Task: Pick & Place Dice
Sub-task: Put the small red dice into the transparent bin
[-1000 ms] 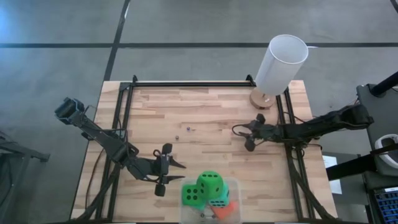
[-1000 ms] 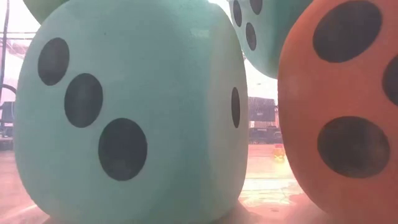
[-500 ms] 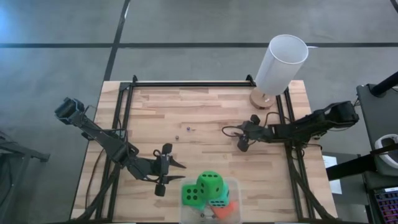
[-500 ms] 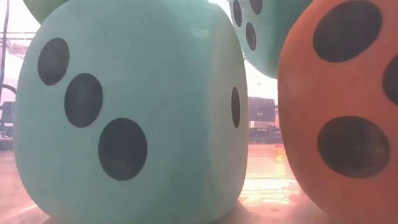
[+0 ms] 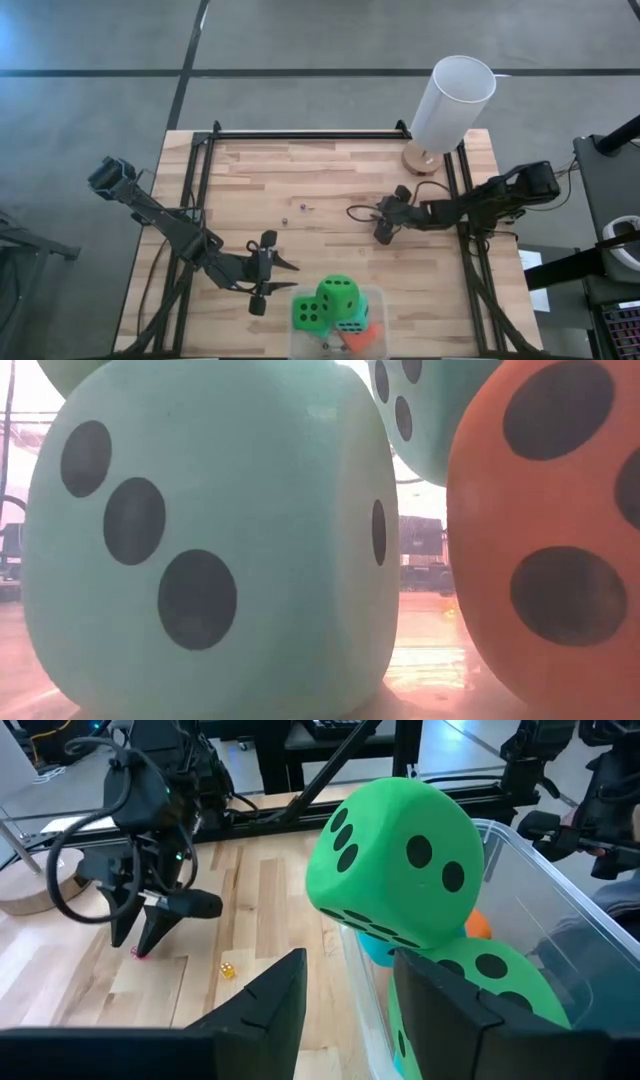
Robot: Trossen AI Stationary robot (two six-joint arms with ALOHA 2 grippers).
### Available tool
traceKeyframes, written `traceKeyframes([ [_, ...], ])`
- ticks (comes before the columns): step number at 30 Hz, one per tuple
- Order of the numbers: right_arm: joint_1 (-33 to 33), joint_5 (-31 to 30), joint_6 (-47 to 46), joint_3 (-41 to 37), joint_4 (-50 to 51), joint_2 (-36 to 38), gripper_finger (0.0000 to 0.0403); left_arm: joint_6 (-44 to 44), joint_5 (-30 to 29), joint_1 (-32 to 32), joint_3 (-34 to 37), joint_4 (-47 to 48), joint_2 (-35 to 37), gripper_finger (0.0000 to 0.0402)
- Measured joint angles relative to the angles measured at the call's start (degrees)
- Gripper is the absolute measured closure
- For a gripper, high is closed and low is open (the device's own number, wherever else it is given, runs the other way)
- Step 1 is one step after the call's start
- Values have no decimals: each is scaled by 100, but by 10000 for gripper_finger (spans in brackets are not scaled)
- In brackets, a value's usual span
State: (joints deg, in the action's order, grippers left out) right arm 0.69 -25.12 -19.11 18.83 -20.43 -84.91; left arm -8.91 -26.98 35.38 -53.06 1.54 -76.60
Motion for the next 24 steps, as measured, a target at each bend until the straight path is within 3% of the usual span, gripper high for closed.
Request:
traceKeyframes([
  [12,-63,73,4,255,-34,-533,227,0,0,0,0,2,0,248],
  [24,-59,208,2,269,9,-522,325,-4,0,0,0,2,0,243],
])
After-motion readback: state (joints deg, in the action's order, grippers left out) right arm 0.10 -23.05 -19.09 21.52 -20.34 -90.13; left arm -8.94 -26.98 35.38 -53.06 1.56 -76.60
